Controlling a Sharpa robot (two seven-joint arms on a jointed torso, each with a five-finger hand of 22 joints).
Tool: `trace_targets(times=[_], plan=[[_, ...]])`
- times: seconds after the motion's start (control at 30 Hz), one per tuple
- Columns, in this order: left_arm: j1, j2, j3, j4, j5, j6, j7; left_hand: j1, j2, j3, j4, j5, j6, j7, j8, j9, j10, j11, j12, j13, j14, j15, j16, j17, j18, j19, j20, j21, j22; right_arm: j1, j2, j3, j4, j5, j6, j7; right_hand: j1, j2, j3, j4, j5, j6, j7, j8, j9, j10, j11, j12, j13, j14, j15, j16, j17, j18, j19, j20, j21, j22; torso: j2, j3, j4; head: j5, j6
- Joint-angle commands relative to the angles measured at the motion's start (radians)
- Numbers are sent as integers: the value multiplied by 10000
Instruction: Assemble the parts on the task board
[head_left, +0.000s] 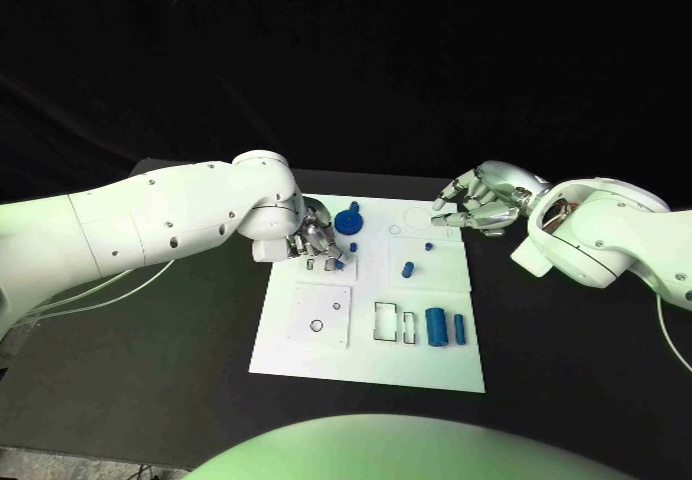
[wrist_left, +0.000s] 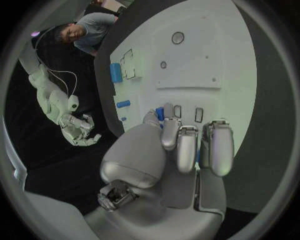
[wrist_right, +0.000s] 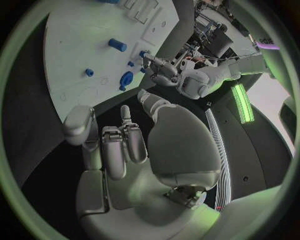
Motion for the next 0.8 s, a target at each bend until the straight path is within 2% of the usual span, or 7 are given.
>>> trace_targets(times=[0.03,0.07,0.1,0.13,0.2,0.33,0.8], plan=[[-18,12,-23,-1,183,199,-37,105,-968,1857,-8,153,-54,41,-46,-82,172,-308,-94,41,1088,-47,37,2635,-68,15,-48,-42,1218,-5,6,1,6,-87,189,21,-61,-38,16,64,25,-33,14,24,15,-49,-16,-59,824,1042,-19,40,2635,67,-69,-14,-67,-16,-6,-1,2,2,-5],[-18,10,-24,-2,219,205,-36,-1464,-2621,5511,-37,-9,117,234,227,-4,230,-257,-77,80,1088,8,37,2635,-68,21,6,-58,1251,-5,6,1,5,-87,194,21,-64,-40,17,74,16,-32,12,33,23,-40,-17,-51,834,1042,-20,40,2635,66,-67,-15,-66,-12,0,-2,-1,8,0],[-18,7,-25,-3,253,212,-36,-1757,-2907,6438,-158,50,24,119,249,10,245,-218,-76,84,1088,17,37,2635,-71,23,38,-63,1257,-5,7,1,3,-87,200,20,-66,-41,18,80,10,-32,11,39,27,-34,-18,-46,840,1042,-20,40,2635,65,-66,-15,-65,-9,-2,-1,0,7,-2],[-18,4,-25,-3,281,225,-33,-3039,-3665,8591,-592,-103,-63,110,719,302,317,-187,-73,86,1088,47,37,2635,-70,37,63,-73,1286,-5,7,1,2,-87,204,20,-66,-41,18,80,10,-32,11,39,27,-34,-18,-46,840,1042,-20,40,2635,65,-66,-15,-65,-9,-2,0,-3,8,-2],[-19,-4,-27,-4,377,263,-27,-3760,-3598,9102,-1226,-59,-192,124,900,412,331,-189,-86,85,1088,36,37,2635,-64,32,64,-97,1289,-6,7,1,0,-87,214,19,-66,-41,18,80,10,-32,11,39,27,-34,-18,-46,840,1042,-20,40,2635,65,-66,-15,-65,-9,-5,2,-4,11,-4],[-19,-20,-29,-4,556,325,-18,-4317,-3553,9389,-1688,5,-235,126,1009,457,339,-174,-93,88,1088,23,37,2635,-65,36,73,-108,1305,-8,8,0,-6,-87,237,15,-66,-41,18,80,10,-32,11,39,27,-34,-18,-46,840,1042,-20,40,2635,65,-66,-15,-65,-9,-4,1,-6,18,-6],[-21,-77,-31,9,1135,337,87,-4761,-3272,9894,-2441,93,-187,115,1138,481,358,-173,-115,85,1088,29,37,2635,-64,35,77,-130,1322,-21,15,-1,-23,-86,290,14,-66,-41,18,80,10,-32,11,39,27,-34,-18,-46,840,1042,-20,40,2635,65,-66,-15,-65,-9,0,3,-3,33,-10]])
